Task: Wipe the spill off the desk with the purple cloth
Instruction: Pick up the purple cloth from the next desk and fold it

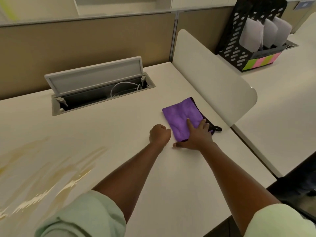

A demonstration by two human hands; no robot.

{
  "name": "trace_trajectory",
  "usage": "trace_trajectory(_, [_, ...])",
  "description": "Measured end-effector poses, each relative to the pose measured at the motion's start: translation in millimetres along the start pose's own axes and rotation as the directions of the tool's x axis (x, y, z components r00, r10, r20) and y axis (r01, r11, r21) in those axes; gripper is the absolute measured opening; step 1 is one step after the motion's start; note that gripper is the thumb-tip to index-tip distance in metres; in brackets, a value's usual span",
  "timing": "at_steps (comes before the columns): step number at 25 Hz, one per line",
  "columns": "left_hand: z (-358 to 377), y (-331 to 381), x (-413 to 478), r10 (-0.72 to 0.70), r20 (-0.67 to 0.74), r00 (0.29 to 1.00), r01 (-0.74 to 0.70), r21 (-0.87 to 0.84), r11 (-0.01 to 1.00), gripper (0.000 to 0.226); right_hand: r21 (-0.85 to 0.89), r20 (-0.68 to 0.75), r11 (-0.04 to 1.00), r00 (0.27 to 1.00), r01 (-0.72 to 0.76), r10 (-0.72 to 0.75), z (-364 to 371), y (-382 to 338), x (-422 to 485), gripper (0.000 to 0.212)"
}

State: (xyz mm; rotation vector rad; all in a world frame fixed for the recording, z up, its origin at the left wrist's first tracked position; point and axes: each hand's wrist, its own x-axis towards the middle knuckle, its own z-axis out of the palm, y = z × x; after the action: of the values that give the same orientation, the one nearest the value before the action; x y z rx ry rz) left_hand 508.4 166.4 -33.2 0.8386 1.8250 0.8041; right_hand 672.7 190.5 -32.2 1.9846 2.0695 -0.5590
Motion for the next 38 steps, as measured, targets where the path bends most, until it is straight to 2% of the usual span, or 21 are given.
trace_trajectory(1, [1.3, -0.3, 0.9, 0.002, -0.010, 1.000, -0.002, 0.000, 1.000, 0.024, -0.029, -0.005, 1.000, 1.000, 0.008, -0.009, 2.3, -0.8, 0.5, 0.124])
trace_trajectory(4, [4.3, 1.2, 0.5, -0.011, -0.047, 0.999, 0.011, -0.013, 1.000, 0.015, 0.069, -0.163, 0.997, 0.986, 0.031, -0.020, 1.9, 0.2, -2.2, 0.061])
trace_trajectory(5, [5.4, 2.3, -0.1, -0.019, -0.057, 0.998, 0.018, -0.025, 1.000, 0.020, 0.140, -0.241, 0.989, 0.970, 0.044, -0.009, -0.2, 0.9, -4.0, 0.044])
trace_trajectory(7, [5.4, 7.6, -3.3, -0.056, -0.054, 0.997, 0.053, -0.048, 0.997, 0.039, 0.299, -0.379, 0.948, 0.925, 0.109, 0.014, -5.9, 2.5, -7.9, 0.030])
trace_trajectory(9, [3.1, 15.6, -6.1, -0.135, 0.019, 0.991, 0.136, -0.151, 0.979, 0.060, 0.404, -0.404, 0.902, 0.914, 0.151, 0.028, -13.8, 0.6, -16.9, 0.028])
trace_trajectory(11, [-2.9, 24.0, -9.8, -0.194, 0.151, 0.969, 0.230, -0.282, 0.931, 0.074, 0.442, -0.347, 0.882, 0.938, 0.164, 0.000, -19.8, -7.7, -30.8, 0.030])
trace_trajectory(13, [-10.6, 26.3, -12.1, -0.164, 0.210, 0.964, 0.227, -0.325, 0.918, 0.062, 0.503, -0.252, 0.846, 0.966, 0.177, -0.052, -18.3, -16.6, -43.2, 0.035])
trace_trajectory(15, [-23.9, 22.3, -14.2, -0.114, 0.171, 0.979, 0.167, -0.344, 0.924, 0.029, 0.691, -0.153, 0.706, 0.986, 0.154, -0.065, -19.6, -23.9, -55.6, 0.046])
trace_trajectory(16, [-32.8, 18.9, -15.9, -0.099, 0.147, 0.984, 0.146, -0.358, 0.922, 0.021, 0.781, -0.128, 0.611, 0.991, 0.125, -0.038, -21.2, -28.9, -59.7, 0.048])
trace_trajectory(17, [-40.9, 16.4, -18.7, -0.080, 0.141, 0.987, 0.128, -0.381, 0.915, 0.020, 0.832, -0.129, 0.545, 0.992, 0.105, 0.006, -23.3, -33.1, -60.8, 0.049])
trace_trajectory(20, [-71.2, 12.6, -36.0, 0.027, 0.220, 0.975, 0.084, -0.482, 0.872, 0.023, 0.855, -0.099, 0.515, 0.994, 0.059, 0.051, -29.0, -53.3, -61.2, 0.067])
trace_trajectory(21, [-82.0, 12.7, -44.5, 0.062, 0.257, 0.965, 0.083, -0.517, 0.852, 0.024, 0.893, -0.032, 0.449, 0.999, 0.024, 0.010, -28.7, -61.9, -61.4, 0.072])
trace_trajectory(22, [-96.3, 10.4, -53.5, 0.088, 0.286, 0.954, 0.090, -0.555, 0.827, 0.027, 0.941, 0.065, 0.338, 0.995, -0.037, -0.072, -26.9, -74.1, -63.3, 0.073])
trace_trajectory(24, [-122.7, 4.7, -71.1, 0.125, 0.335, 0.934, 0.118, -0.619, 0.776, 0.033, 0.969, 0.245, 0.063, 0.917, -0.237, -0.315, -22.0, -91.5, -73.1, 0.076])
trace_trajectory(26, [-155.2, -9.0, -89.0, 0.151, 0.347, 0.926, 0.129, -0.665, 0.736, 0.034, 0.928, 0.260, -0.102, 0.820, -0.358, -0.509, -10.6, -110.3, -86.4, 0.082])
trace_trajectory(29, [-196.6, -37.7, -116.1, 0.170, 0.329, 0.929, 0.128, -0.715, 0.687, 0.035, 0.870, 0.184, -0.248, 0.747, -0.426, -0.639, 11.8, -137.7, -108.7, 0.074])
trace_trajectory(31, [-216.4, -58.8, -133.8, 0.173, 0.320, 0.931, 0.136, -0.748, 0.650, 0.039, 0.819, 0.165, -0.296, 0.695, -0.492, -0.699, 27.4, -158.6, -125.9, 0.060])
trace_trajectory(33, [-227.8, -75.6, -147.7, 0.185, 0.329, 0.926, 0.155, -0.780, 0.607, 0.033, 0.777, 0.187, -0.302, 0.661, -0.552, -0.727, 43.5, -175.1, -143.8, 0.063])
trace_trajectory(35, [-239.3, -89.7, -156.0, 0.184, 0.322, 0.929, 0.172, -0.812, 0.557, 0.030, 0.776, 0.213, -0.287, 0.661, -0.562, -0.719, 55.0, -188.7, -158.8, 0.072])
trace_trajectory(37, [-253.9, -103.9, -162.0, 0.166, 0.302, 0.939, 0.178, -0.838, 0.515, 0.033, 0.817, 0.233, -0.241, 0.682, -0.524, -0.694, 58.4, -197.9, -169.6, 0.065])
trace_trajectory(38, [-261.1, -111.0, -164.4, 0.153, 0.289, 0.945, 0.176, -0.844, 0.507, 0.035, 0.849, 0.254, -0.204, 0.716, -0.487, -0.651, 56.2, -200.3, -172.9, 0.061])
